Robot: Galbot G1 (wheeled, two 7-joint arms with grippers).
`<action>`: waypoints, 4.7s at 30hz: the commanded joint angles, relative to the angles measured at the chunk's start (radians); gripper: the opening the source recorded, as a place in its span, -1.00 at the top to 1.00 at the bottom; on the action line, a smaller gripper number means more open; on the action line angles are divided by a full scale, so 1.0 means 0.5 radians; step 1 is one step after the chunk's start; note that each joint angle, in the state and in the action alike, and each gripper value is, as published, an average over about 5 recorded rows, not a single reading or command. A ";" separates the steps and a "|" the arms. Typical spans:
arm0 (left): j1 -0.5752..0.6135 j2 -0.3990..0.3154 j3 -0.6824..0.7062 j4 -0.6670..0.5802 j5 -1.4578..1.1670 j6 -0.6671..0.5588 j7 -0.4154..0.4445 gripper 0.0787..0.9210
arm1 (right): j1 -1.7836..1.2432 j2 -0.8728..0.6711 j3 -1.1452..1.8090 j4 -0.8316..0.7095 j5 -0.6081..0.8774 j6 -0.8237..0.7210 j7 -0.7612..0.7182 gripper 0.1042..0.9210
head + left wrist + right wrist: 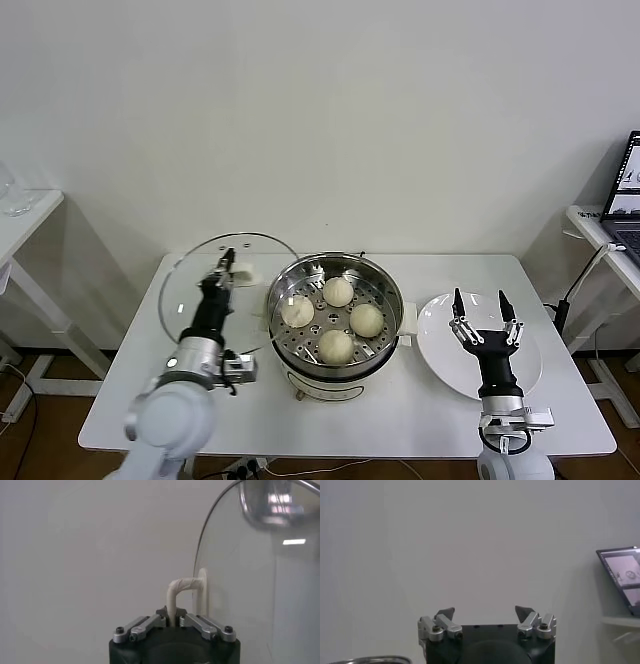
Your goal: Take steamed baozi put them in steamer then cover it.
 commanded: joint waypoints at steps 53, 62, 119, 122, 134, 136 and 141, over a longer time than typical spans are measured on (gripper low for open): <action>-0.303 -0.716 0.637 0.683 0.529 0.268 -0.005 0.73 | -0.007 0.122 -0.041 -0.129 -0.172 0.038 0.001 -0.76; -0.302 -0.735 0.631 0.723 0.581 0.246 -0.025 0.73 | -0.007 0.127 -0.049 -0.162 -0.198 0.058 -0.002 -0.76; 0.467 -0.289 0.545 -0.311 0.319 0.127 -0.346 -0.73 | 0.062 0.077 -0.107 -0.249 -0.197 0.079 -0.014 -0.76; 0.625 -0.221 0.326 -0.464 -0.126 0.019 -0.559 -0.76 | 0.065 0.060 -0.105 -0.222 -0.184 0.049 -0.011 -0.76; 0.853 -0.412 -0.835 -0.388 -1.975 -0.632 -0.846 -0.77 | -0.005 0.024 -0.052 0.083 -0.118 -0.187 -0.029 -0.76; 0.857 -0.464 -0.908 -0.321 -2.043 -0.691 -0.814 -0.77 | -0.017 0.023 -0.044 0.123 -0.113 -0.218 -0.025 -0.76; 0.898 -0.524 -0.937 -0.194 -2.111 -0.822 -0.783 -0.77 | -0.037 0.011 -0.027 0.190 -0.083 -0.251 -0.017 -0.76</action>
